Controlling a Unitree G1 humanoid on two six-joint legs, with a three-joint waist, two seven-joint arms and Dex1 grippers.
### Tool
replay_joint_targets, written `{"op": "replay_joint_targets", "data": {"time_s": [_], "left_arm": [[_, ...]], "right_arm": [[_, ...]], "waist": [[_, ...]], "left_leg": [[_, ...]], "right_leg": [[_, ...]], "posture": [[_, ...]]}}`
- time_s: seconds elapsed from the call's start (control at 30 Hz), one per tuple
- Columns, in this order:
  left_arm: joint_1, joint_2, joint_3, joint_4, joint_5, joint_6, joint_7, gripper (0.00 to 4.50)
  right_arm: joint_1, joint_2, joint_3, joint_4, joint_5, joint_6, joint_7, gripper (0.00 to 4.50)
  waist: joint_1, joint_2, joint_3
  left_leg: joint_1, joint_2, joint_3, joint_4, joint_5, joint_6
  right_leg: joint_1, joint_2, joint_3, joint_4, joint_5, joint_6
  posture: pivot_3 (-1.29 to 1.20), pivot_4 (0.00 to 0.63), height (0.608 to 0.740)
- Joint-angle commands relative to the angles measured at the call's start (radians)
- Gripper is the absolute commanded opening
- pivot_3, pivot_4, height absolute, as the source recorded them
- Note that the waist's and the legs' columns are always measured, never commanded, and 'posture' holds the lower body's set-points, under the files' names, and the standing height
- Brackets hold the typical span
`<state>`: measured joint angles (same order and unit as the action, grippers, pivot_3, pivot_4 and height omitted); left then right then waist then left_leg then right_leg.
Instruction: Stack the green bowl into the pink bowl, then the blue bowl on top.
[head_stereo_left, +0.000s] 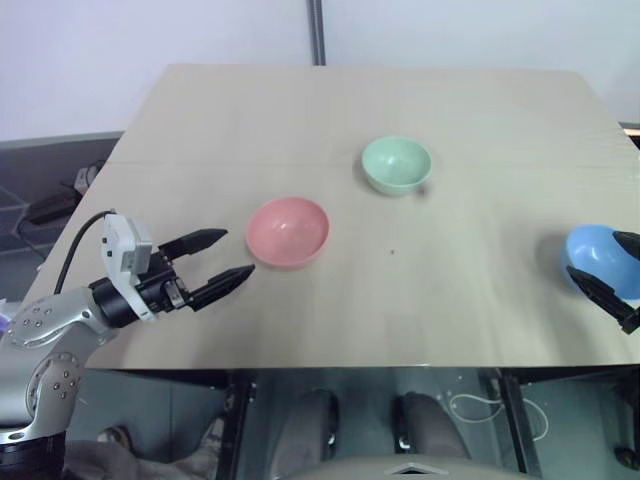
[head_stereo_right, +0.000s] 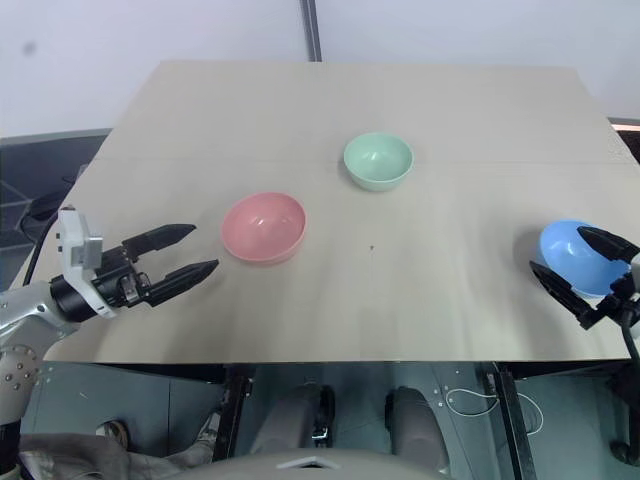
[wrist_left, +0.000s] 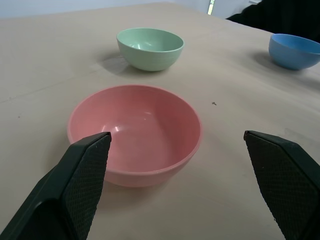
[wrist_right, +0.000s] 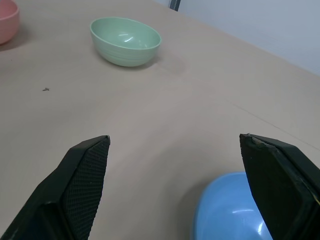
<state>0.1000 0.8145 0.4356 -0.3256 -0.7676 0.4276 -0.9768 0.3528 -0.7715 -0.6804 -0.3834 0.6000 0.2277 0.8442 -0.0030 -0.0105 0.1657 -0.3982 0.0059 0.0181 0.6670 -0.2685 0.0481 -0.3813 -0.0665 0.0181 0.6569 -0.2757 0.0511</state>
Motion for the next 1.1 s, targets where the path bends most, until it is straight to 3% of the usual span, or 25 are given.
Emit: {"op": "replay_joint_targets", "data": {"time_s": [0.03,0.3,0.4,0.73,0.87,0.97,1.1], "left_arm": [[-0.011,0.010,0.031,-0.043,-0.010,-0.004,-0.001,4.50],[-0.059,0.008,-0.025,-0.048,0.015,-0.011,-0.014,4.50],[-0.075,0.010,-0.066,-0.064,0.084,-0.032,0.011,4.50],[-0.219,0.113,-0.418,-0.088,0.514,-0.115,0.060,4.50],[-0.306,0.140,-0.537,-0.031,0.710,-0.199,0.074,4.50],[-0.356,0.115,-0.580,0.004,0.751,-0.230,0.063,3.36],[-0.376,0.103,-0.595,0.045,0.770,-0.271,0.045,1.38]], "right_arm": [[-0.014,-0.002,-0.009,-0.042,0.008,0.007,-0.008,4.49],[-0.060,-0.001,0.034,-0.064,0.002,0.041,-0.029,4.49],[-0.077,-0.002,0.066,-0.078,0.008,0.039,-0.013,4.49],[-0.297,0.016,0.415,-0.171,0.023,0.054,0.068,4.49],[-0.352,0.033,0.481,-0.190,0.020,0.064,0.064,4.49],[-0.346,0.045,0.496,-0.198,0.006,0.060,0.054,4.50],[-0.320,0.060,0.491,-0.211,-0.015,0.050,0.030,4.50]], "waist": [[0.000,0.000,0.000],[0.000,0.000,0.000],[0.000,0.000,0.000],[-0.005,0.000,0.000],[0.003,0.000,0.001],[0.009,-0.001,0.001],[0.014,-0.001,0.001]], "left_leg": [[0.000,0.000,0.000,0.000,0.000,0.000],[0.000,0.000,0.000,0.000,0.000,0.000],[0.000,0.000,0.000,0.000,0.000,0.000],[0.000,0.000,0.000,0.000,0.000,0.000],[-0.002,-0.001,0.000,0.000,0.000,0.000],[-0.003,-0.001,-0.001,0.000,0.000,0.000],[-0.004,-0.001,0.000,0.000,0.000,0.001]], "right_leg": [[0.000,0.000,0.000,0.000,0.000,0.000],[0.000,0.000,0.000,0.000,0.000,0.000],[0.000,0.000,0.000,0.000,0.000,0.000],[0.000,0.001,0.000,0.001,0.002,0.003],[-0.002,0.001,0.000,0.000,0.002,0.003],[-0.002,0.001,-0.001,0.000,0.002,0.004],[-0.003,0.002,-0.001,0.000,0.002,0.004]], "posture": [[0.00,0.150,0.740],[0.00,0.150,0.740],[0.00,0.150,0.740],[0.00,0.150,0.740],[0.00,0.150,0.740],[0.00,0.150,0.740],[0.00,0.150,0.740]]}}
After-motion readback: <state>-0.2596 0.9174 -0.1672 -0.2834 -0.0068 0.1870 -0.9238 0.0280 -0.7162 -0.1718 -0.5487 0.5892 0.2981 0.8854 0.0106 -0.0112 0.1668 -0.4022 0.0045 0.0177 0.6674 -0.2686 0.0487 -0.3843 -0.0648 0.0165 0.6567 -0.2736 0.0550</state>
